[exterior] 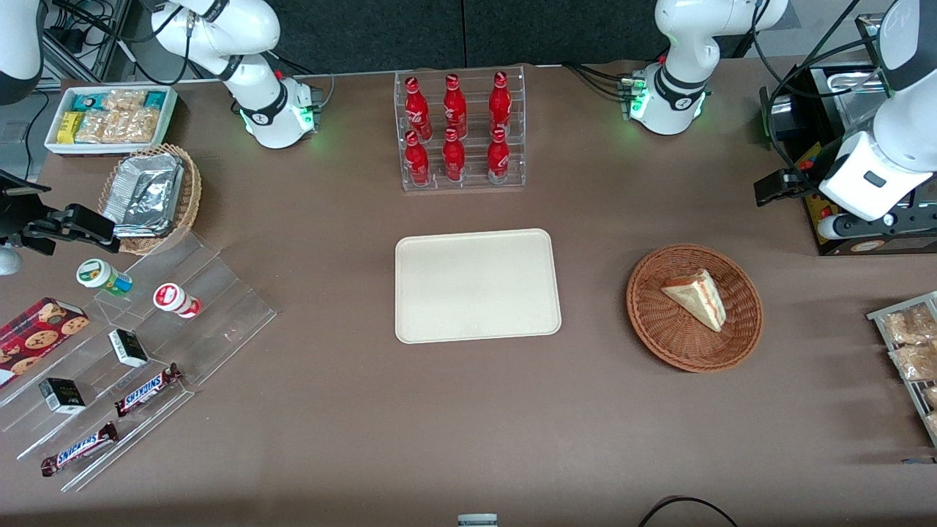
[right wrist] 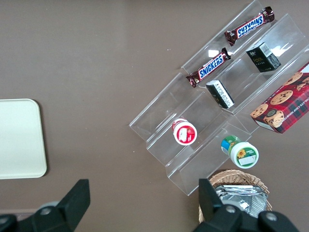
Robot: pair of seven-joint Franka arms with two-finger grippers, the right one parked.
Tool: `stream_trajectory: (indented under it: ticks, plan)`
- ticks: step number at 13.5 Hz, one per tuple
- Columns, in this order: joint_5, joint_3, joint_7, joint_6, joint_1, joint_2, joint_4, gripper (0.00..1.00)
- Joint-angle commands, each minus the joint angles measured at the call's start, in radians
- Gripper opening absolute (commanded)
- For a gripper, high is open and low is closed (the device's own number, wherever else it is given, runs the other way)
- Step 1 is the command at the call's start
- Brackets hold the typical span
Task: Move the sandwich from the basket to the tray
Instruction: 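Move the left gripper down over the sandwich in the wicker basket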
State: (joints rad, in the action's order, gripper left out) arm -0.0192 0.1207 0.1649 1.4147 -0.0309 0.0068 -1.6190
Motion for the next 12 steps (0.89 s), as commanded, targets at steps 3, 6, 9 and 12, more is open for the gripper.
stream_trajectory:
  ticks: [3,6,9,12]
  plan:
    - [0.009,-0.003,-0.015,0.027,0.005,0.001,-0.039,1.00]
    - [0.009,-0.003,0.030,0.224,0.005,-0.001,-0.207,1.00]
    - [0.005,-0.003,0.149,0.433,0.006,0.007,-0.346,1.00]
    - [0.004,-0.004,0.307,0.620,0.008,0.025,-0.464,1.00]
